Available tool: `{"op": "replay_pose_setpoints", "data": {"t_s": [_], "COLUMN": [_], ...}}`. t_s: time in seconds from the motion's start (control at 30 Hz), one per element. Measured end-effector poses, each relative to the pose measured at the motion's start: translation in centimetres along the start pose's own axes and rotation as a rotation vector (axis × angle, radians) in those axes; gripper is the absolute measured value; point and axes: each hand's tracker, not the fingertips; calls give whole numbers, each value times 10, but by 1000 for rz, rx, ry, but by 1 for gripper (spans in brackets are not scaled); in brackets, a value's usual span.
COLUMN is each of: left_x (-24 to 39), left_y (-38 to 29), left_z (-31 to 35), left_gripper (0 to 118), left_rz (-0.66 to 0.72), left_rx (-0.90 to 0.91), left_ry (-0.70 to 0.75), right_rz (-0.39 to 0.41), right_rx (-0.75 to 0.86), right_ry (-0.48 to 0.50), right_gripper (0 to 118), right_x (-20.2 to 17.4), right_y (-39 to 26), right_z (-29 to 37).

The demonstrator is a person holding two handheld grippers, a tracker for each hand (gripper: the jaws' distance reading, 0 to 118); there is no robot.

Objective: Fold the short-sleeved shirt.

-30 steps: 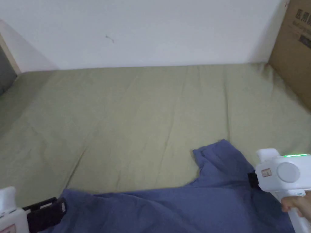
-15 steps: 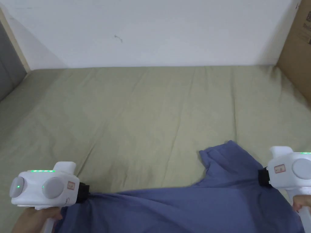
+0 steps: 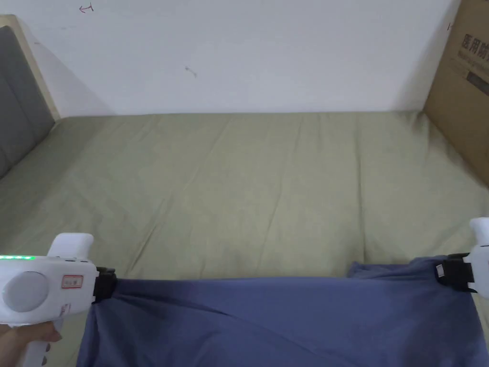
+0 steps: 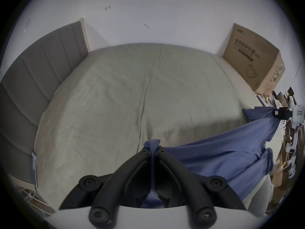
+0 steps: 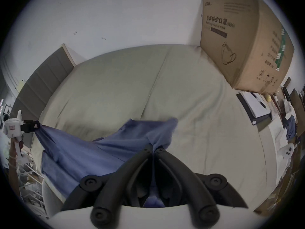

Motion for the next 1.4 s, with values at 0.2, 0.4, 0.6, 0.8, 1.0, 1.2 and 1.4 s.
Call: {"op": "replay_pose_setpoints", "data": {"t_s": [0.2, 0.4, 0.6, 0.8, 1.0, 1.2, 1.4], "left_x": [-7, -9, -14, -24, -46, -60, -77], "left_y": [-70, -160, -207, -193, -202, -232, -250], "left_z": [48, 44, 19, 52, 90, 99, 112], "left_gripper": [1, 1, 29, 105, 101, 9, 0], "left_rz": [11, 35, 127, 229, 307, 452, 584], "left_rx": [13, -114, -114, -57, 21, 66, 134], "left_ry": [-13, 5, 33, 11, -27, -61, -187], "right_rz": [13, -59, 16, 23, -6, -72, -12], "right_rx": [-6, -149, -165, -80, 107, 216, 280], "right_ry": [14, 22, -19, -16, 49, 158, 189], "right_gripper": [0, 0, 57, 81, 59, 0, 0], "right_x": [-7, -5, -16, -39, -73, -126, -182], "right_y": [-76, -183, -241, -224, -194, -188, -189], "right_z": [58, 62, 32, 56, 94, 89, 92]}}
